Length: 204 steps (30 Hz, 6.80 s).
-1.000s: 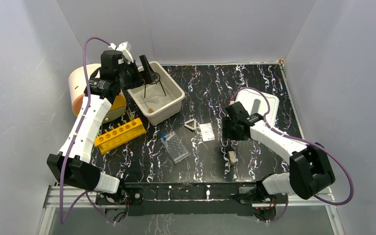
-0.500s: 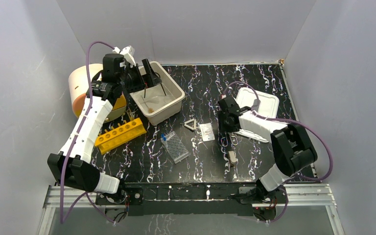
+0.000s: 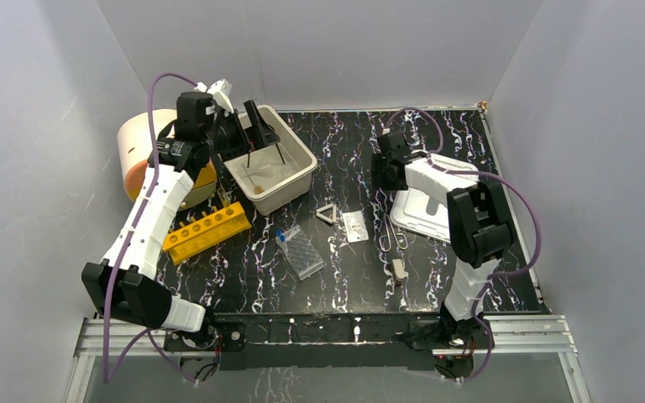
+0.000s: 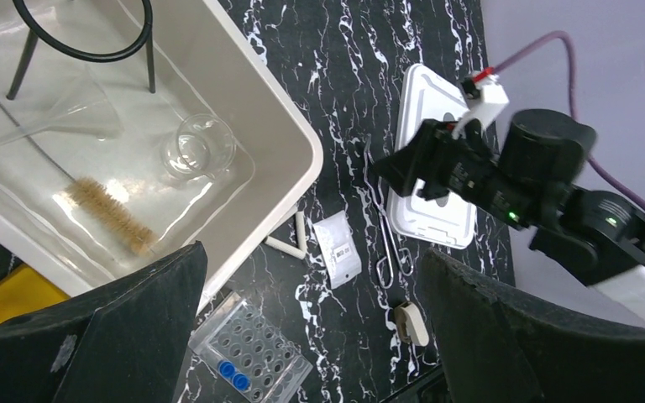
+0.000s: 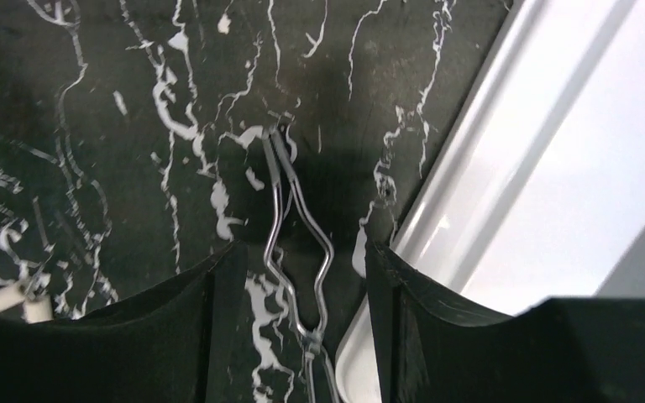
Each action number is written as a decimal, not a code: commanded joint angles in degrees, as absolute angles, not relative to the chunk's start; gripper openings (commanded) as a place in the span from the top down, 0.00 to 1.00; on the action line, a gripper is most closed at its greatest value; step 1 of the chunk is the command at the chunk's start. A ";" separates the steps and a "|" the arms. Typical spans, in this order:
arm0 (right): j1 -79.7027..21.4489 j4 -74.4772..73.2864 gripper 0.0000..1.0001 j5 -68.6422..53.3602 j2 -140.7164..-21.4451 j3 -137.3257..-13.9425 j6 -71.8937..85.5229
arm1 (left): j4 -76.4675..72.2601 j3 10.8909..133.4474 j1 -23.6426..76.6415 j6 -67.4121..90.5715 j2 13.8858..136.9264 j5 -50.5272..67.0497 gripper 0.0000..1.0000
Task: Organize the chemistry lab equipment
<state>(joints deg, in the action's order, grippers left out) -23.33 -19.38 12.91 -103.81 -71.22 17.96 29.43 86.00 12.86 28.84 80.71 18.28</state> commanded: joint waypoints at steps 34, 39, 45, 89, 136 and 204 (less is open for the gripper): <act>-21.91 -16.14 1.00 4.51 -111.65 -84.63 9.20 | 25.21 86.72 18.94 31.19 83.23 22.38 0.02; -21.62 -16.44 1.00 0.42 -106.65 -83.80 10.92 | 18.39 82.57 24.42 33.67 83.12 21.39 0.02; -20.73 -16.59 1.00 -4.11 -100.50 -82.06 12.27 | 9.34 77.36 29.58 36.02 84.45 21.06 0.02; -18.59 -16.40 0.37 -15.88 -86.12 -80.61 33.56 | 3.83 82.43 40.52 45.75 97.76 19.47 1.00; -18.27 -8.95 0.29 -19.71 -74.90 -65.37 36.41 | 44.88 105.66 12.13 38.28 112.90 -15.83 1.00; -40.40 -28.21 0.55 7.48 -112.78 -81.68 32.78 | 37.38 90.75 11.29 29.36 79.63 7.46 0.33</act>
<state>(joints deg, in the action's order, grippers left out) -39.77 -26.02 5.80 -111.92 -78.37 32.75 36.05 89.80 11.46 30.44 81.82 8.86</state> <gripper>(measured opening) 0.456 0.666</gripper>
